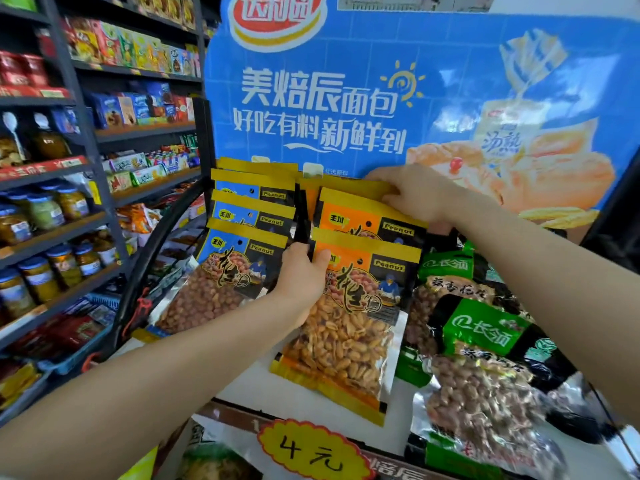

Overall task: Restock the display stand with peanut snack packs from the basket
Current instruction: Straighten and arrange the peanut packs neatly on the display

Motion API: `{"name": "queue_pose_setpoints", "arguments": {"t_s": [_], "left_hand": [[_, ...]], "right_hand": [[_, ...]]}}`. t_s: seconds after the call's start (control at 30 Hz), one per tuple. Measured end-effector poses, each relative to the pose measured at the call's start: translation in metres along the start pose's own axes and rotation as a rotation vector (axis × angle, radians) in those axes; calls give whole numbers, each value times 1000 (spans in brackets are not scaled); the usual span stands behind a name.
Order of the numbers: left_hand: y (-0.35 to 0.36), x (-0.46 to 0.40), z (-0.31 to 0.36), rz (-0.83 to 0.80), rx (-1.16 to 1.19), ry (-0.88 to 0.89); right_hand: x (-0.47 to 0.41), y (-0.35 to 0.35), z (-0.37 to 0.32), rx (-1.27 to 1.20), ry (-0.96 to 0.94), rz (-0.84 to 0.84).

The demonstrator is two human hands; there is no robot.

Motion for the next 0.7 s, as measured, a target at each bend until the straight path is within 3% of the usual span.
{"name": "queue_pose_setpoints", "arguments": {"t_s": [0.17, 0.33, 0.53, 0.7], "left_hand": [[0, 0, -1, -27, -13, -24], [-9, 2, -6, -5, -81, 35], [-13, -2, -6, 17, -101, 57], [-10, -6, 2, 55, -115, 98]], "right_hand": [[-9, -7, 1, 181, 103, -7], [-9, 8, 7, -149, 153, 187], [-4, 9, 12, -339, 144, 271], [-1, 20, 19, -668, 150, 404]]}}
Point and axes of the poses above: each hand's wrist, its own x-axis away from the middle knuckle, its own y-axis out of the palm, z = x × y, the point moved 3 cm from there along -x, towards the middle knuckle, and after that the axes turned 14 degrees about -z, right-handed, at the moved point
